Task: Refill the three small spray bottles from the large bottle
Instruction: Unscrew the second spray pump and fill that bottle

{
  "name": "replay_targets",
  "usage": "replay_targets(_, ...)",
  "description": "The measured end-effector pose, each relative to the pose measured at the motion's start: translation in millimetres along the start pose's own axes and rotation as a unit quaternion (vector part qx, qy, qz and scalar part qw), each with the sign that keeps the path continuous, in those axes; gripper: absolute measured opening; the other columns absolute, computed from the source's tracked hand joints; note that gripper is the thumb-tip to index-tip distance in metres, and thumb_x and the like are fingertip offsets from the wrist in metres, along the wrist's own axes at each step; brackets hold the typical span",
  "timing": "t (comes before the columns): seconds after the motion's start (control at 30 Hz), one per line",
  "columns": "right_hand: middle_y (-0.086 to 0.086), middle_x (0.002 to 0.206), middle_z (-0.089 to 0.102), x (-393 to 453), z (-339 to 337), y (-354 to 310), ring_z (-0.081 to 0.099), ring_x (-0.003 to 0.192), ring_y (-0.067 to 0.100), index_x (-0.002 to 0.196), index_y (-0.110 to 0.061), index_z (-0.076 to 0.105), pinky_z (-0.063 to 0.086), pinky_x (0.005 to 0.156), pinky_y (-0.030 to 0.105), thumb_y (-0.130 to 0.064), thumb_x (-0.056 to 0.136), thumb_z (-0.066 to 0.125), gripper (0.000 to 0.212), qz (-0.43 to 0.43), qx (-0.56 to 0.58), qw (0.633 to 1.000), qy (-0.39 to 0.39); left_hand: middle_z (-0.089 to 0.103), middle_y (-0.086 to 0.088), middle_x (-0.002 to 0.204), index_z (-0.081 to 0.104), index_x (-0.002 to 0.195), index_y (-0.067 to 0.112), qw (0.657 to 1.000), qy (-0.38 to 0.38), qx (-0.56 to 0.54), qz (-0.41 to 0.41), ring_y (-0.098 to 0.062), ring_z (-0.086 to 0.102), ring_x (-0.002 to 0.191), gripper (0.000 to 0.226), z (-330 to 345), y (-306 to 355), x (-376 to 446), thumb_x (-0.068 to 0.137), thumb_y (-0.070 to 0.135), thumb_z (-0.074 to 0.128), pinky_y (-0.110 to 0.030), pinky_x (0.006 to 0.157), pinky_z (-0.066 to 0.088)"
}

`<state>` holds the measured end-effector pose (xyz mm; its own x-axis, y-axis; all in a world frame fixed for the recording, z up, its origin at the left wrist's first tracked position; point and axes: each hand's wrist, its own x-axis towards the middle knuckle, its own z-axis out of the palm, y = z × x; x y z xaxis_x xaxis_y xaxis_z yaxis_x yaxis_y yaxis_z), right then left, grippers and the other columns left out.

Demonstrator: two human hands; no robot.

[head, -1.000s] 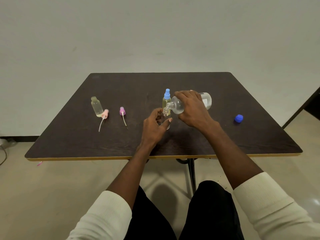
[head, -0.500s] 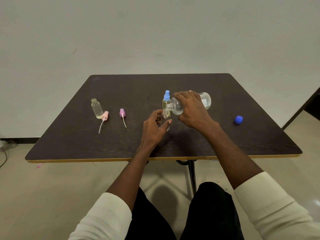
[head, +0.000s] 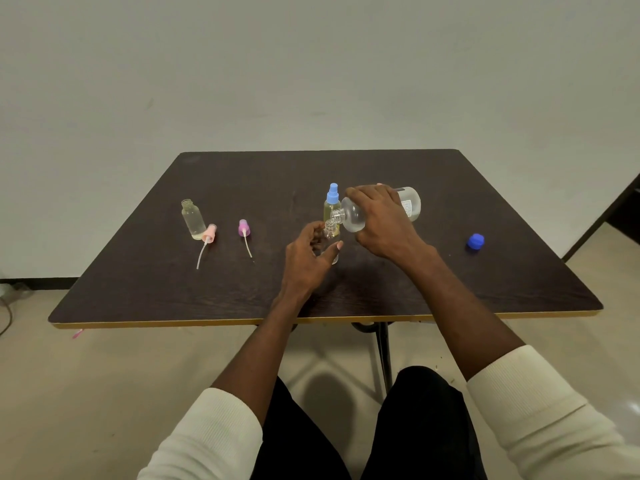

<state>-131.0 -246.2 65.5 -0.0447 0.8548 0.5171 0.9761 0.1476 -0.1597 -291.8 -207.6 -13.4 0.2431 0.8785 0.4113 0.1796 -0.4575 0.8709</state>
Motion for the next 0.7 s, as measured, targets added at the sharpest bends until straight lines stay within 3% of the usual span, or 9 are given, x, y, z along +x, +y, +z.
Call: replay_targets(0.7, 0.007, 0.128, 0.058, 2.5, -0.5, -0.2, 0.049, 0.12, 0.027, 0.132, -0.011, 0.053, 0.023, 0.112, 0.039, -0.009, 0.069, 0.075, 0.067, -0.007, -0.011, 1.0, -0.006, 0.071, 0.01, 0.106, 0.062, 0.122, 0.02, 1.0, -0.002, 0.006, 0.001, -0.002, 0.067, 0.098, 0.042, -0.8, 0.8, 0.7, 0.084, 0.024, 0.08, -0.02, 0.085, 0.055)
